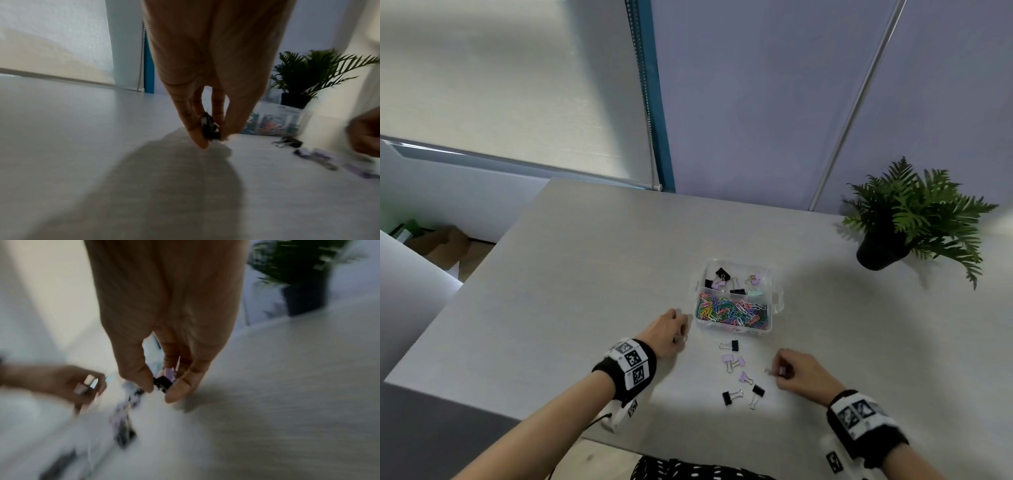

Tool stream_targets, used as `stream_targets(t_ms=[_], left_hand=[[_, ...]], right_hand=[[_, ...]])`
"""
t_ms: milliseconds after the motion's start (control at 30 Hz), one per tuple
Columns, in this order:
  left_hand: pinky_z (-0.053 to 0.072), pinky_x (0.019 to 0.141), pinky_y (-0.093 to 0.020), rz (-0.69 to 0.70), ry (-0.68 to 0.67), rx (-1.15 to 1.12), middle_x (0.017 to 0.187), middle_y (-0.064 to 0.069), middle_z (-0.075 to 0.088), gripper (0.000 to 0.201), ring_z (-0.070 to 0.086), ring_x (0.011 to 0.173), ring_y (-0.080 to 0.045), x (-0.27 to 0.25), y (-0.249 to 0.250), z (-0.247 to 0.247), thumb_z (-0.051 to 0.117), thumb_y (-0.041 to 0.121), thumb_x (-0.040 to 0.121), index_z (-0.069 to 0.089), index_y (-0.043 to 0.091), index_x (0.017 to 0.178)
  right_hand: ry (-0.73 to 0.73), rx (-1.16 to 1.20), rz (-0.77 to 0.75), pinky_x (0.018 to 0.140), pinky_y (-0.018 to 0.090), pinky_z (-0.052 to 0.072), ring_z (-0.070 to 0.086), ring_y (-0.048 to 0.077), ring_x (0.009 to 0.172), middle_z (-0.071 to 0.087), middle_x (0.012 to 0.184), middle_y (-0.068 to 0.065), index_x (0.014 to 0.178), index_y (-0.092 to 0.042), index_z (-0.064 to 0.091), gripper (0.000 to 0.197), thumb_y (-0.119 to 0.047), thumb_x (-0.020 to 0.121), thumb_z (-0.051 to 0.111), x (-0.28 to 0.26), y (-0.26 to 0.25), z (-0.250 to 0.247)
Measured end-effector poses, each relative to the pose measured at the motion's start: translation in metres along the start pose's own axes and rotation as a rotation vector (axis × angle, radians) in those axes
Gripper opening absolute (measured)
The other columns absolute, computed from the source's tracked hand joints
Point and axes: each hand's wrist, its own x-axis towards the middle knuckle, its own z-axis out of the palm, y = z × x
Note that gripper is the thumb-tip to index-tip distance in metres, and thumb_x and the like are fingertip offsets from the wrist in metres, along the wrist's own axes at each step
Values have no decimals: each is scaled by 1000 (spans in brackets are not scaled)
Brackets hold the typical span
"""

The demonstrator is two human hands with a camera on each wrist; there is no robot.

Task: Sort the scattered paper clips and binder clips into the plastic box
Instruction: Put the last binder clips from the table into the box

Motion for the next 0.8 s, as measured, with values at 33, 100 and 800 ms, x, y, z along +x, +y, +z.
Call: stream_targets(t_ms=[33,100,800], left_hand=[[41,79,-26,31,-8,-33,97,-3,42,25,48,84,-20,-5,3,3,55,10,83,53,6,107],[43,83,-28,92,-65,-50,103,-8,48,27,50,86,-23,-16,12,12,53,9,84,52,7,111],[54,83,-43,508,-130,271,131,-10,33,64,43,114,-26,-61,57,55,60,18,82,27,34,134]], right_hand=[[10,142,55,60,8,42,56,-2,60,57,77,-3,75,-18,53,18,-1,79,58,1,-2,-9],[19,381,113,57,16,50,58,5,56,59,74,6,78,-9,56,18,8,84,51,8,-8,-27],[252,-5,-34,91,32,51,59,22,101,62,113,12,106,-5,59,20,-6,90,49,111,-78,-74]])
